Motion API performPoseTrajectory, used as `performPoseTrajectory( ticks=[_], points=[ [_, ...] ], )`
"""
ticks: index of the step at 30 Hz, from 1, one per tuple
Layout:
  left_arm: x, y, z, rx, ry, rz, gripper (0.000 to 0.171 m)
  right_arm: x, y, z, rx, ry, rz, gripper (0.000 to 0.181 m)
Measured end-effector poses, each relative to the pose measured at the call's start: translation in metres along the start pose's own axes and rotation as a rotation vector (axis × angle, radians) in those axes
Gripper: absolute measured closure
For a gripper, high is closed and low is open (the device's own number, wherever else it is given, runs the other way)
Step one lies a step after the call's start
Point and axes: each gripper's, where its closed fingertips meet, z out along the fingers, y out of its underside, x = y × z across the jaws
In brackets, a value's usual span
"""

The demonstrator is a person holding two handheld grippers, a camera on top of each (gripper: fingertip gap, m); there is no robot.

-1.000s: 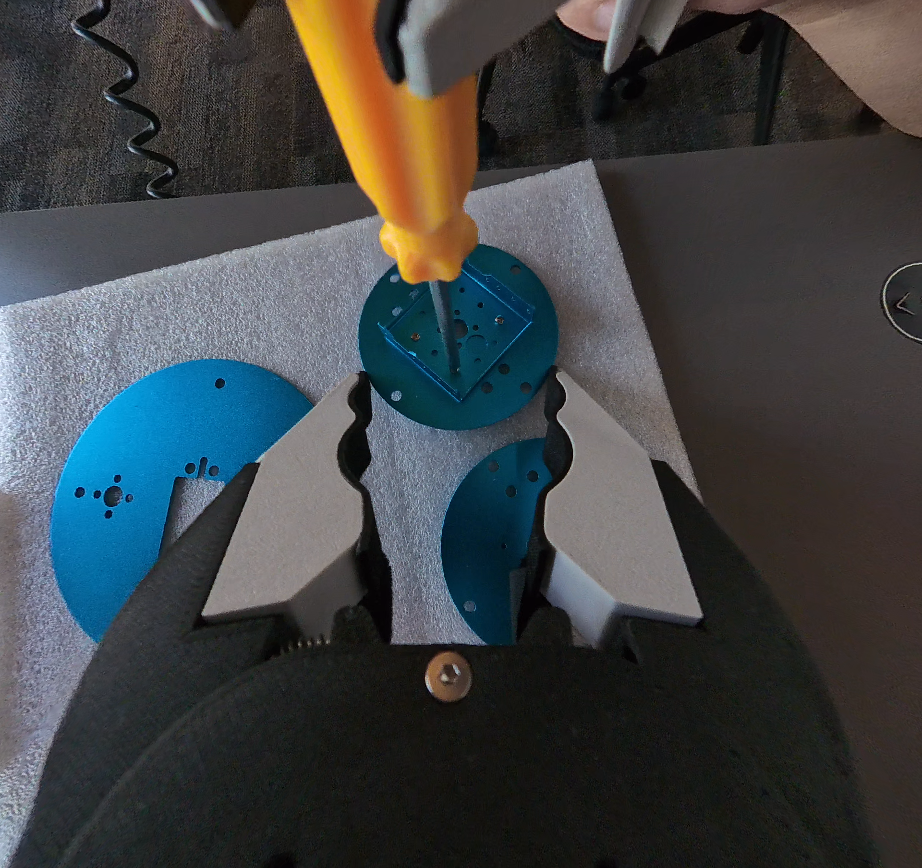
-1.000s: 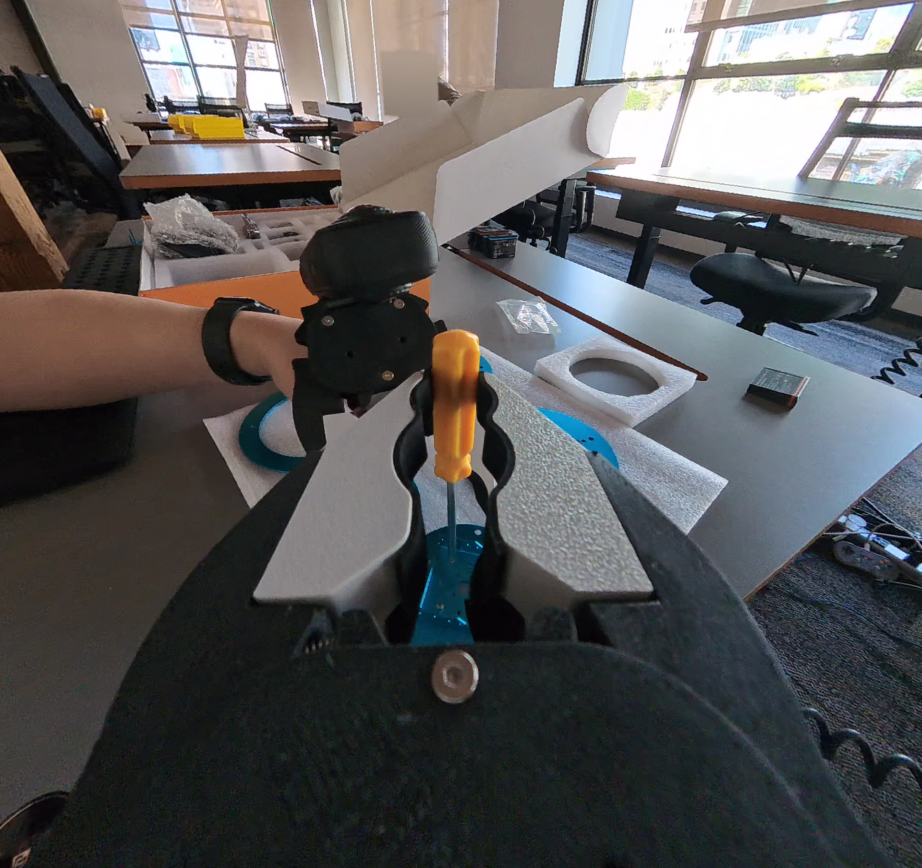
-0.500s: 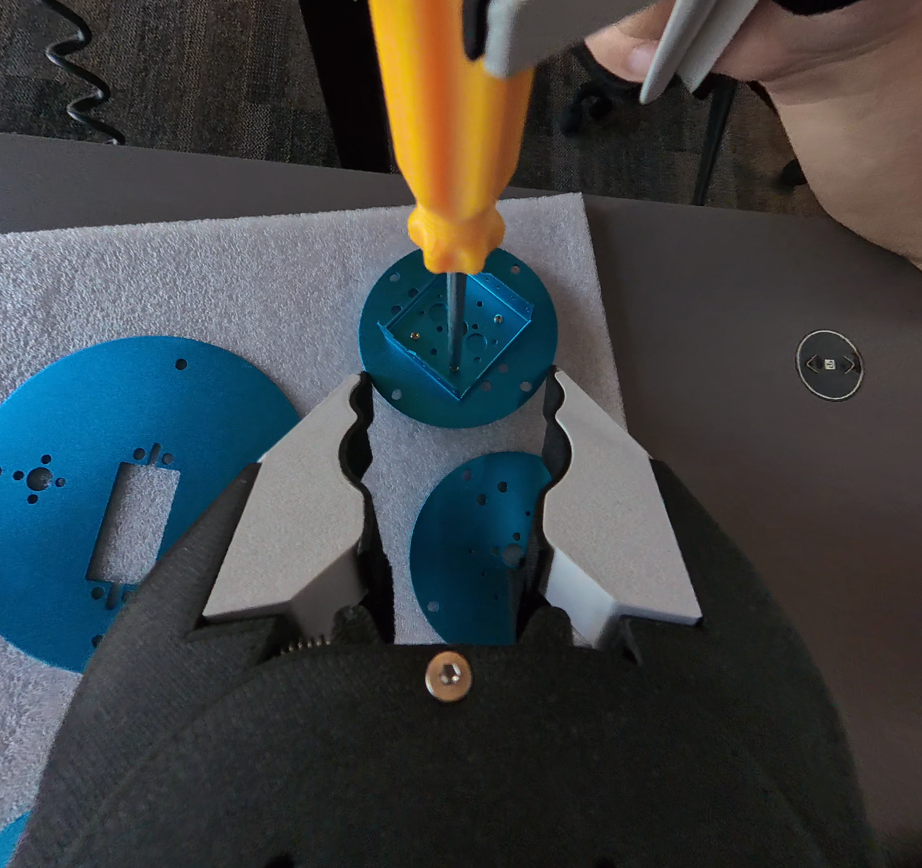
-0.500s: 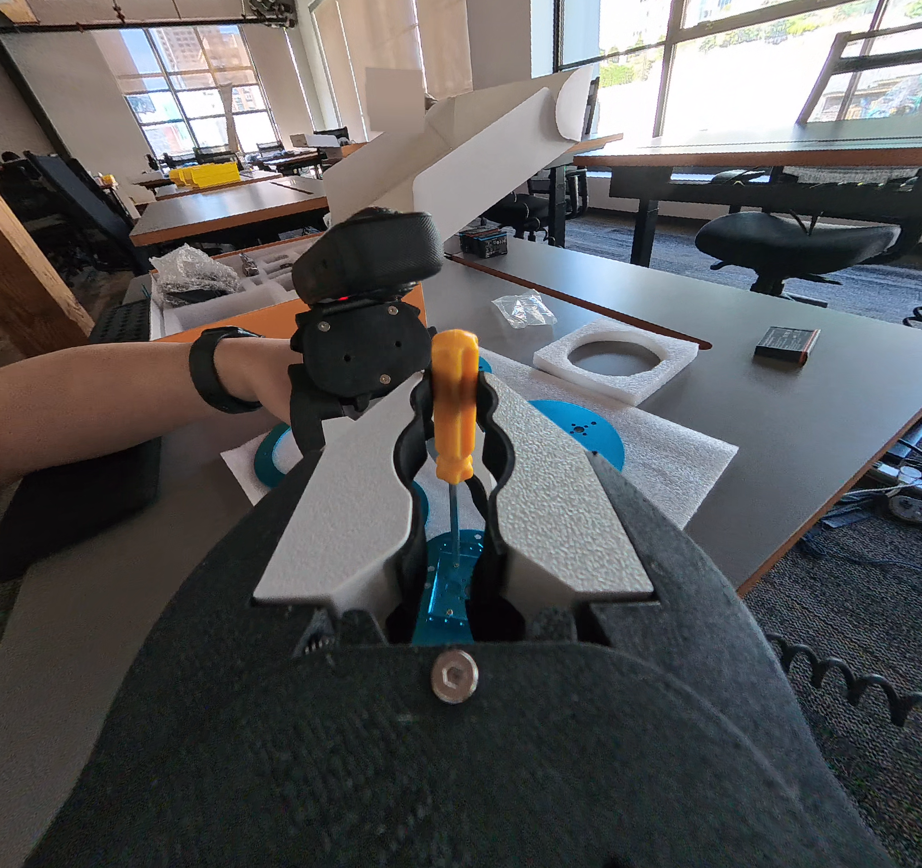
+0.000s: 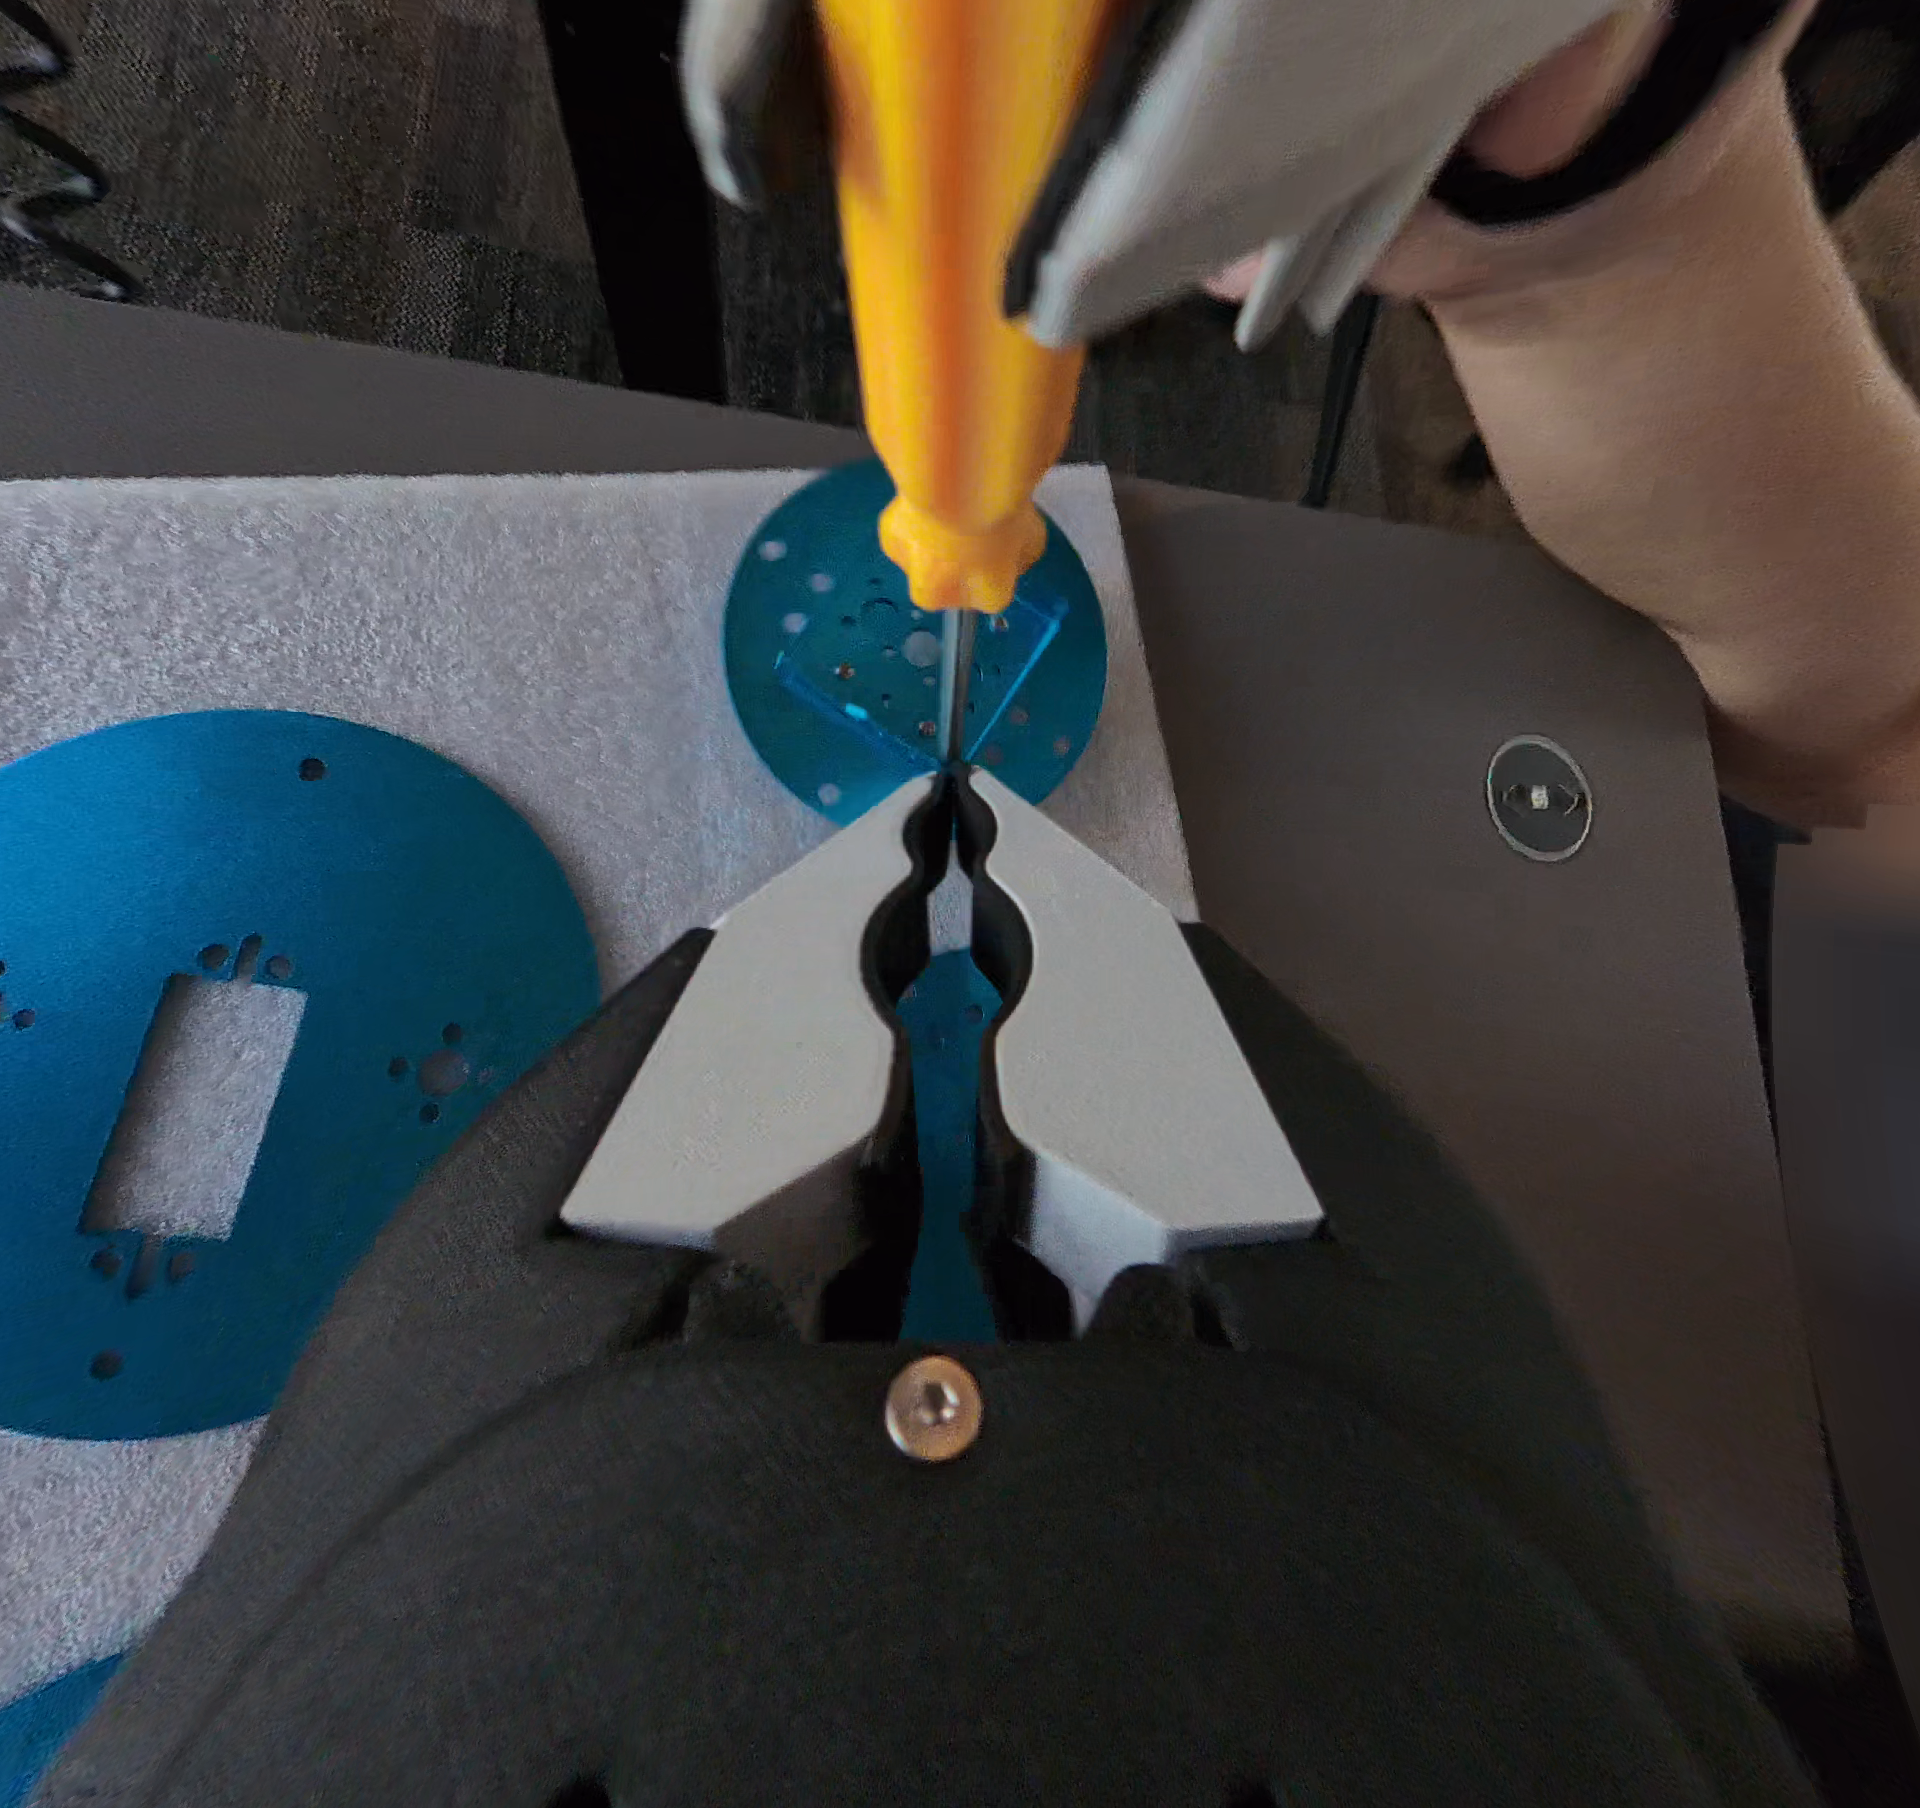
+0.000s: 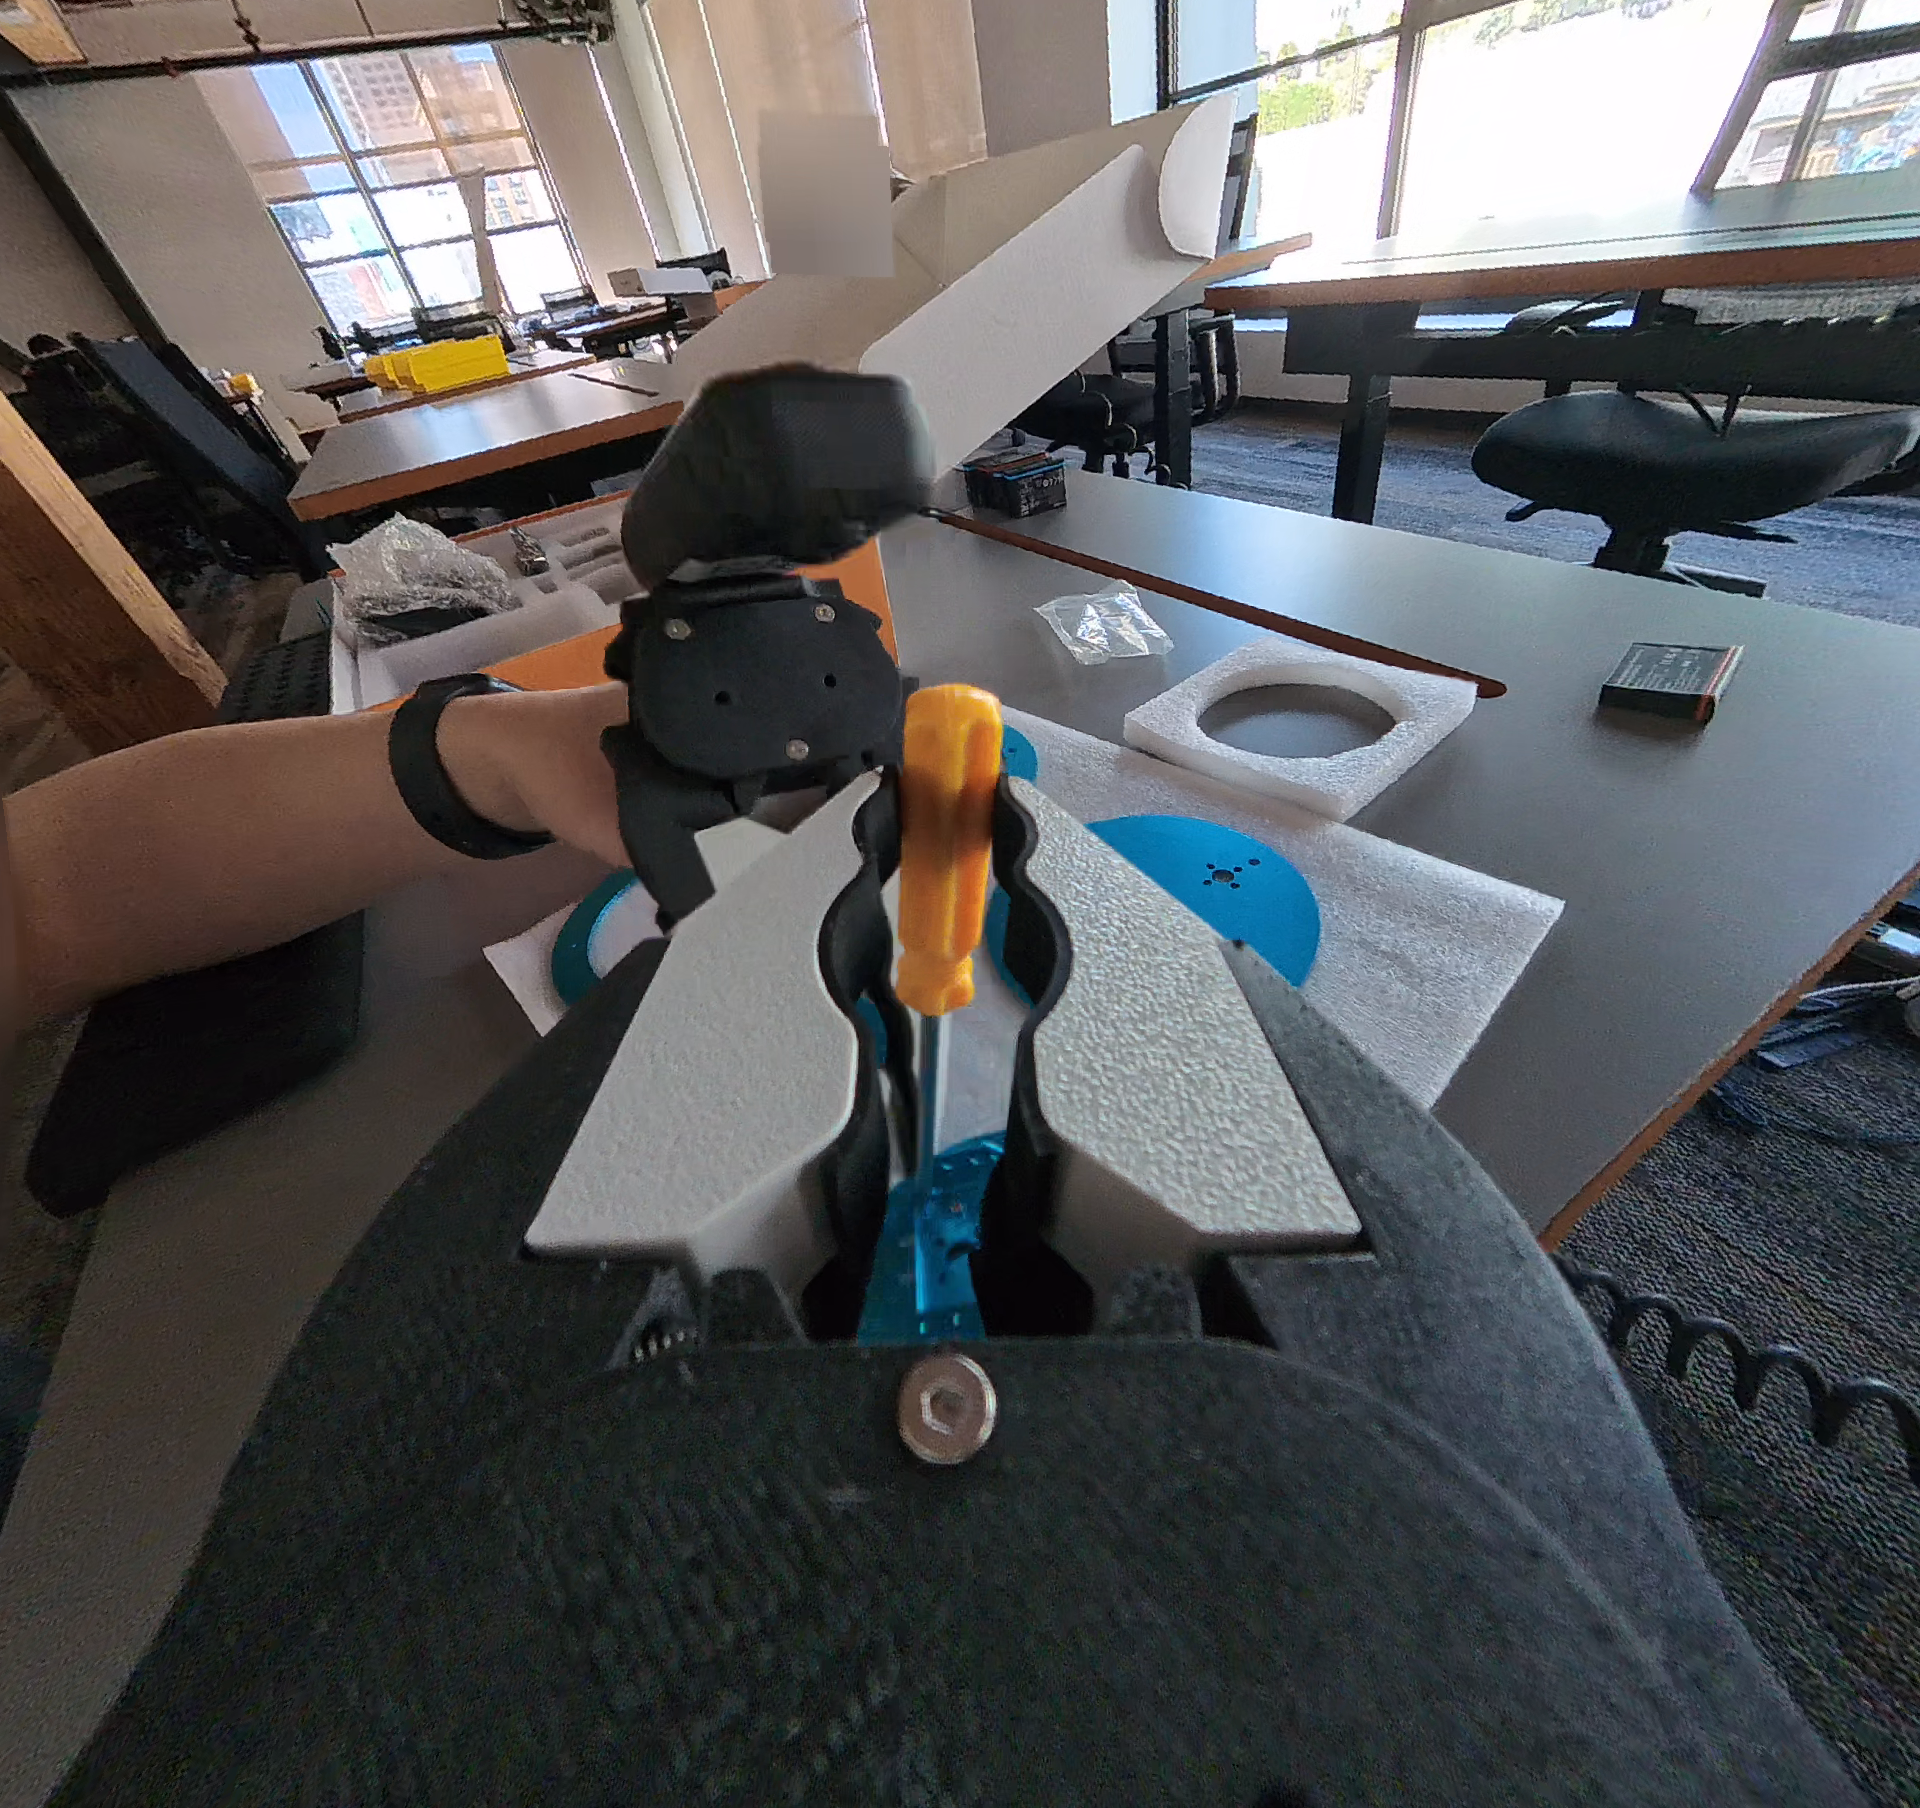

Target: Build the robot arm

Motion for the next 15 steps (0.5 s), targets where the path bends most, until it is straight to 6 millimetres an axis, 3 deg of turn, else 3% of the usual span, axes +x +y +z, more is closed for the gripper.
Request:
performPoseTrajectory(
  ticks=[3, 4, 7, 11, 15],
  points=[
    [0.002, -0.008, -0.008, 0.041, 0.021, -0.02, 0.171, 0.0, -0.001, 0.002, 0.014, -0.024, 0.012, 0.167],
    [-0.003, -0.006, -0.01, 0.03, -0.017, -0.005, 0.156, 0.0, 0.001, 0.003, 0.01, -0.021, 0.012, 0.167],
    [-0.016, -0.002, -0.015, 0.019, -0.107, 0.031, 0.149, 0.002, 0.006, 0.003, -0.004, -0.015, 0.012, 0.167],
    [-0.02, -0.004, -0.014, 0.058, -0.123, 0.07, 0.104, 0.002, 0.008, 0.004, -0.011, -0.016, -0.01, 0.167],
    [-0.018, 0.003, -0.008, 0.059, -0.107, 0.124, 0.094, -0.001, -0.001, 0.002, 0.026, -0.01, -0.055, 0.166]
  ],
)
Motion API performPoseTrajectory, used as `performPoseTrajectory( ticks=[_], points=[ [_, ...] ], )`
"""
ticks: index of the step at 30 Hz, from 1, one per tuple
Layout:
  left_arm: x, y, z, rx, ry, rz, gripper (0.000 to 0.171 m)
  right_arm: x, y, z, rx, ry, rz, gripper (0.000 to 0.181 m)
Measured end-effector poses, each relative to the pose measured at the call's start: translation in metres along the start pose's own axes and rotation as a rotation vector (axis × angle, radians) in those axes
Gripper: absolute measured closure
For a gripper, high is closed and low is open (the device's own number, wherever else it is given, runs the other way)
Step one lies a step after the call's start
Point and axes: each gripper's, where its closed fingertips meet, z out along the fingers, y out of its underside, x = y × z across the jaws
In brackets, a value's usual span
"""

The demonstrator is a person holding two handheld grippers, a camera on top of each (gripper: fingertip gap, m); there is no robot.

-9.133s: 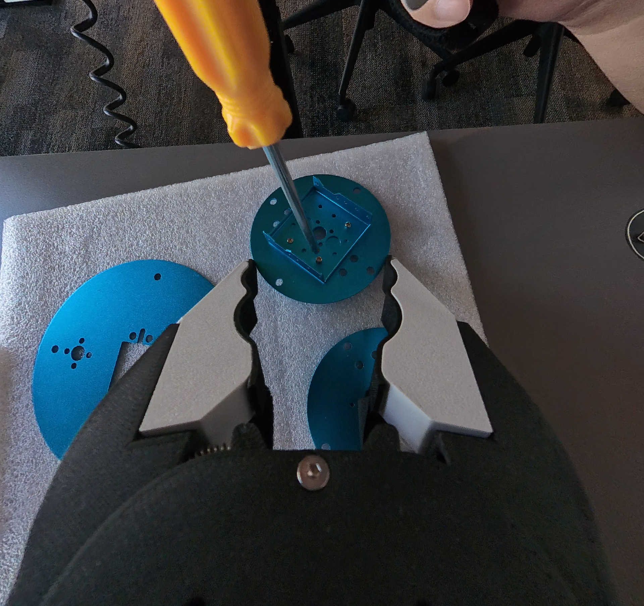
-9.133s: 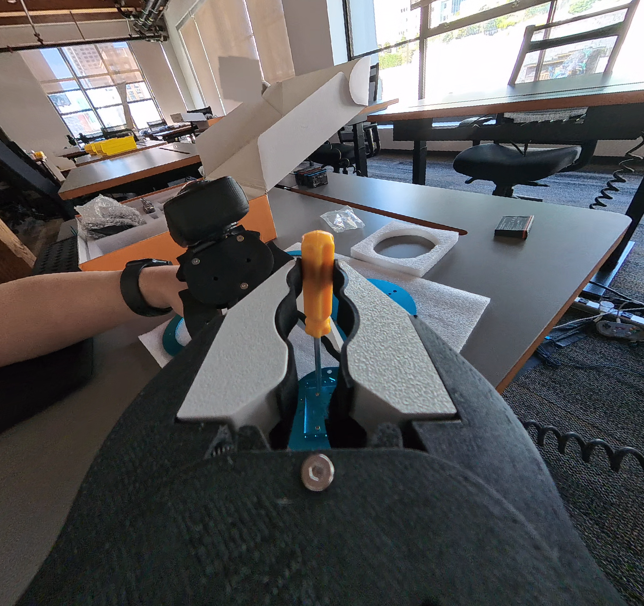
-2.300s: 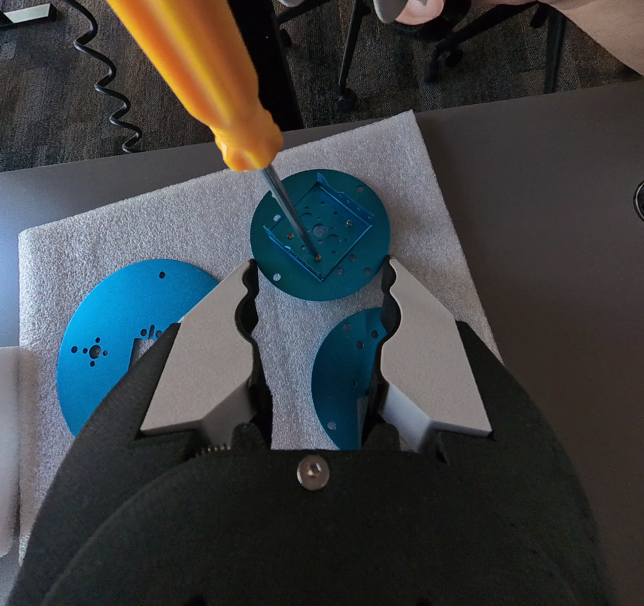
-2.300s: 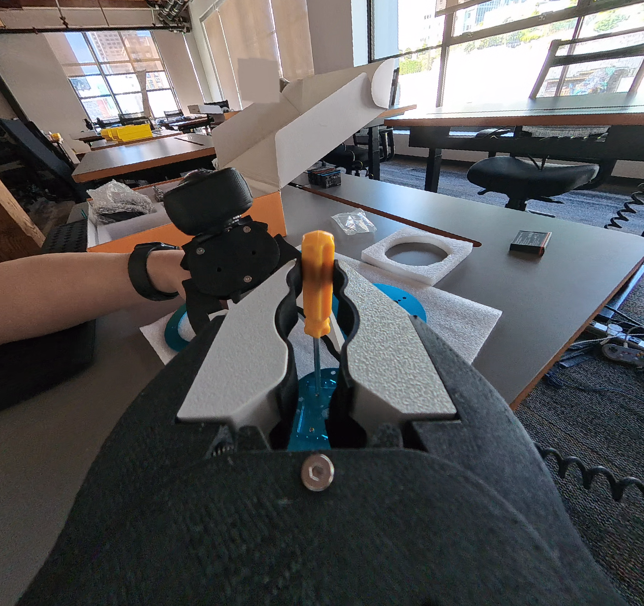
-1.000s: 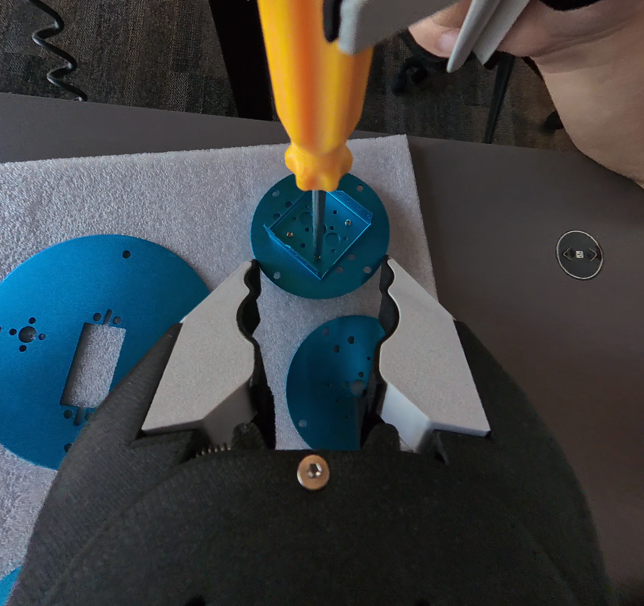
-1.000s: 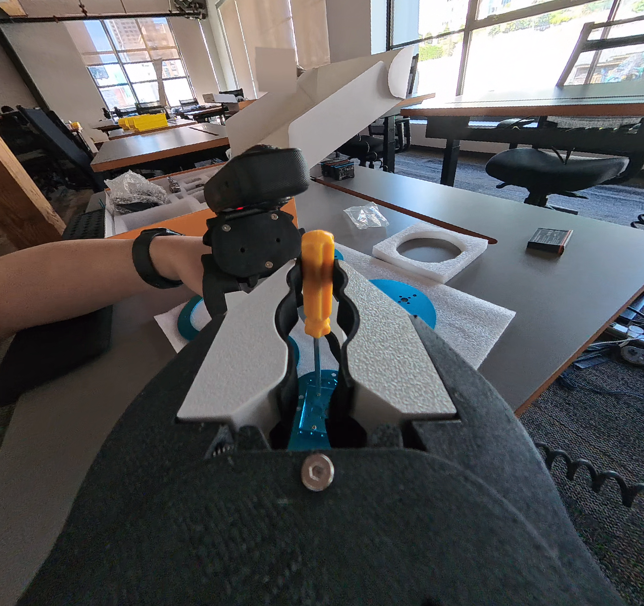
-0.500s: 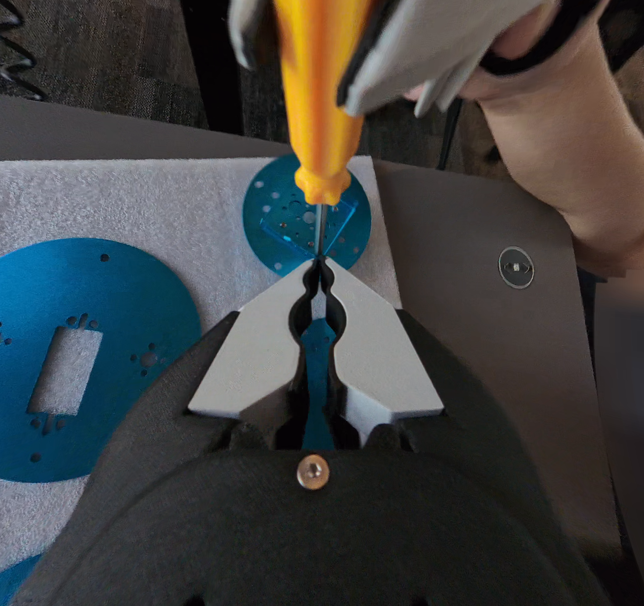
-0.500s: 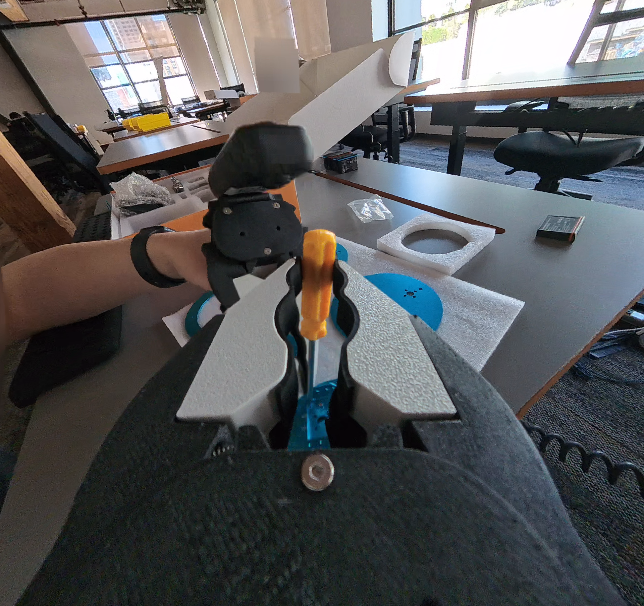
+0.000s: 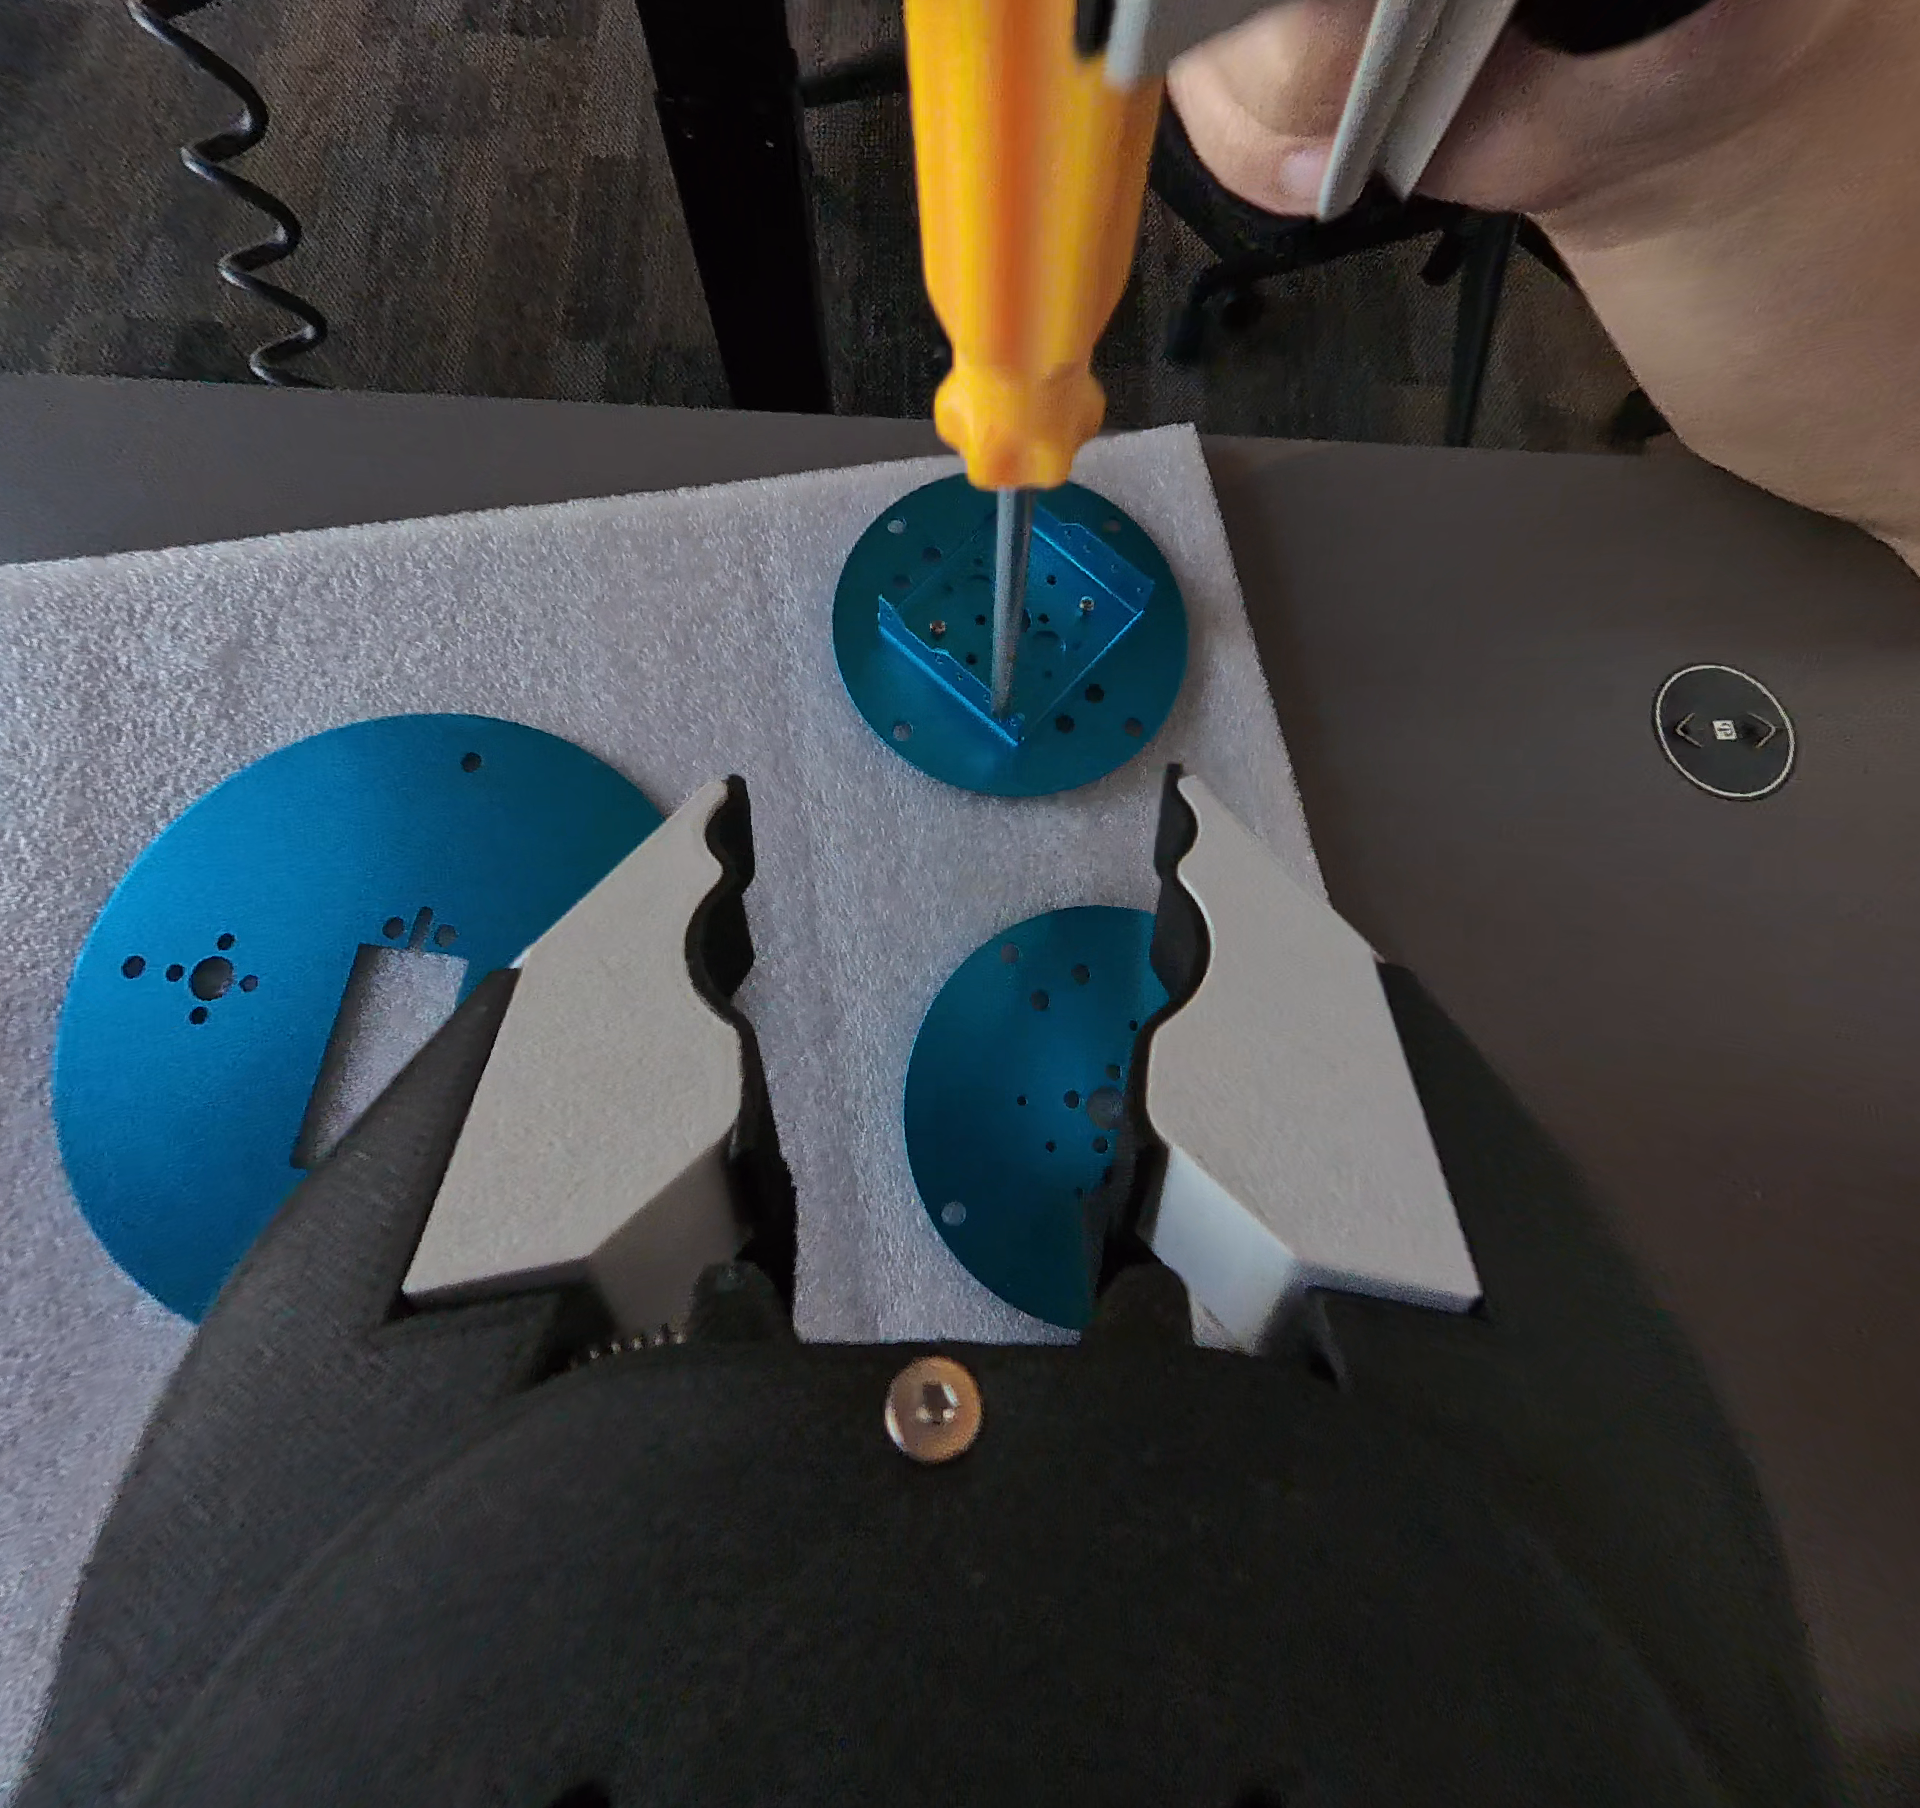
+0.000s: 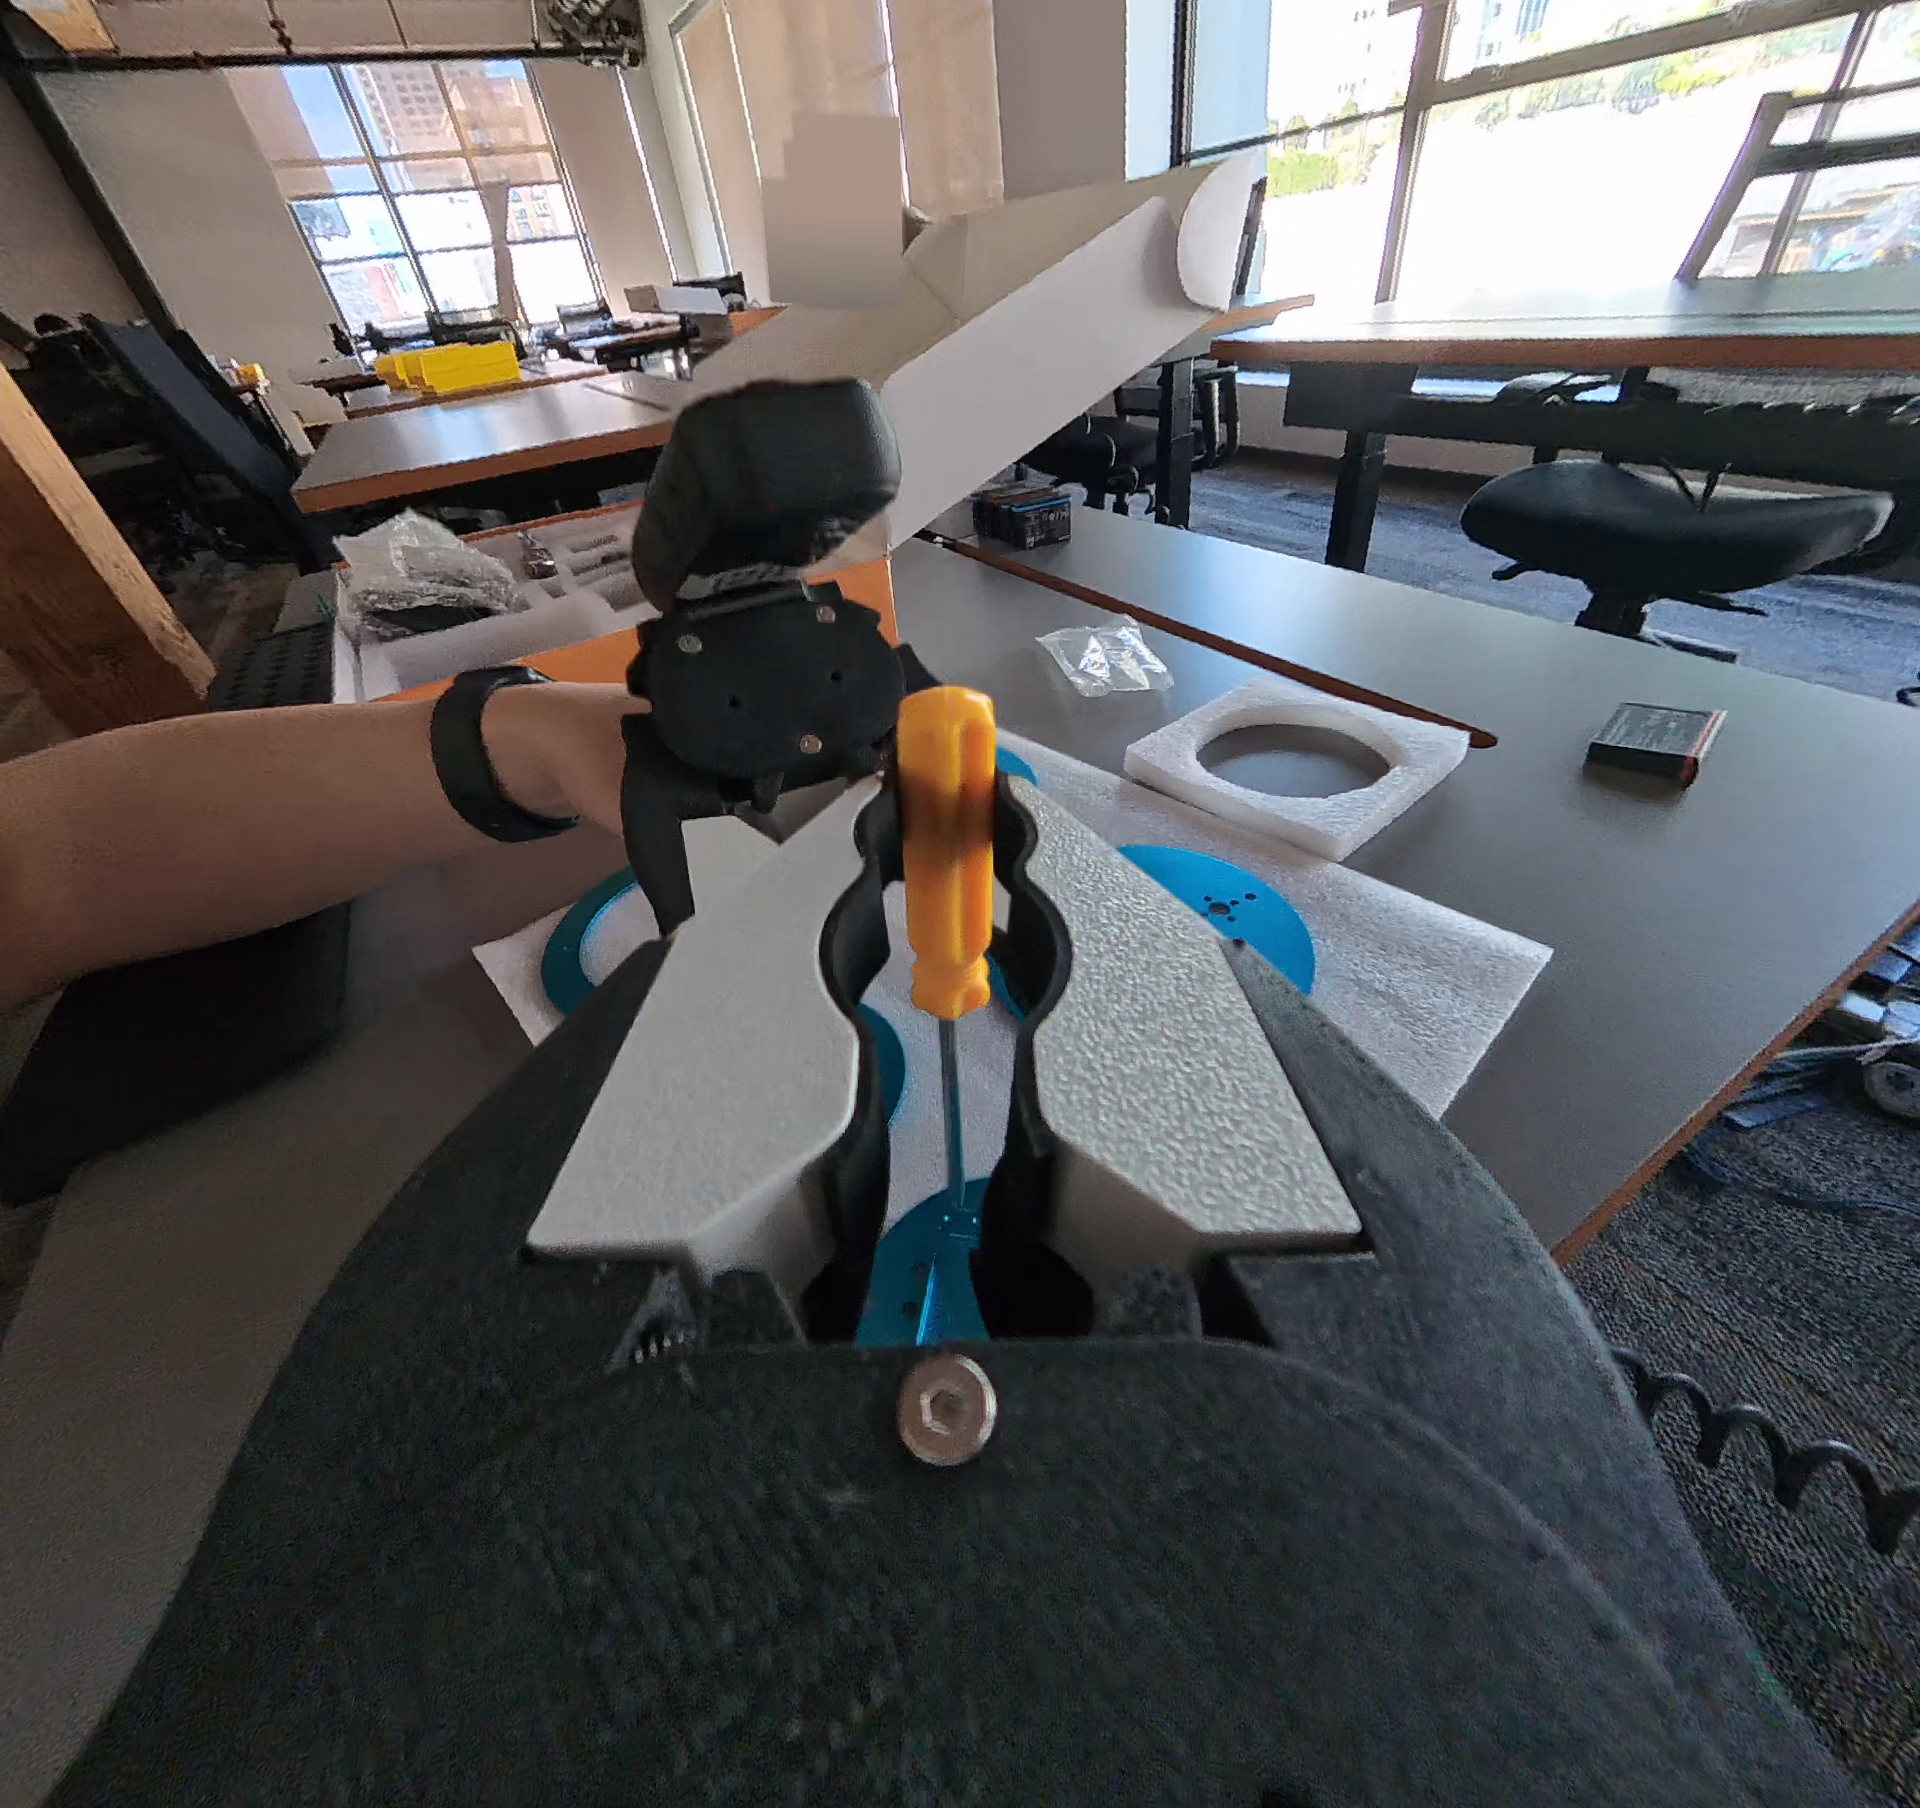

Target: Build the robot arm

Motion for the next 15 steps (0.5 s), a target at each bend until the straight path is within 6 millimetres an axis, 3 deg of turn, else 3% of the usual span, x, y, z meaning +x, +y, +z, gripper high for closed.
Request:
performPoseTrajectory(
  ticks=[6, 9, 10, 11, 12, 13, 15],
  points=[
    [0.008, -0.013, -0.008, 0.12, 0.027, -0.055, 0.092, 0.007, -0.013, -0.017, 0.091, 0.08, 0.005, 0.167],
    [0.016, -0.032, -0.023, 0.251, 0.024, -0.056, 0.092, -0.005, -0.036, -0.031, 0.216, 0.104, -0.019, 0.157],
    [0.02, -0.038, -0.029, 0.298, 0.035, -0.059, 0.091, -0.012, -0.045, -0.039, 0.275, 0.102, -0.022, 0.159],
    [0.022, -0.043, -0.035, 0.336, 0.037, -0.056, 0.092, -0.021, -0.052, -0.048, 0.322, 0.091, -0.028, 0.181],
    [0.022, -0.046, -0.04, 0.369, 0.02, -0.049, 0.094, -0.021, -0.057, -0.052, 0.368, 0.117, -0.021, 0.181],
    [0.021, -0.049, -0.046, 0.401, 0.001, -0.046, 0.096, -0.018, -0.052, -0.056, 0.342, 0.151, -0.004, 0.181],
    [0.02, -0.051, -0.054, 0.454, 0.011, -0.066, 0.095, -0.005, -0.027, -0.044, 0.209, 0.154, 0.045, 0.181]
  ],
)
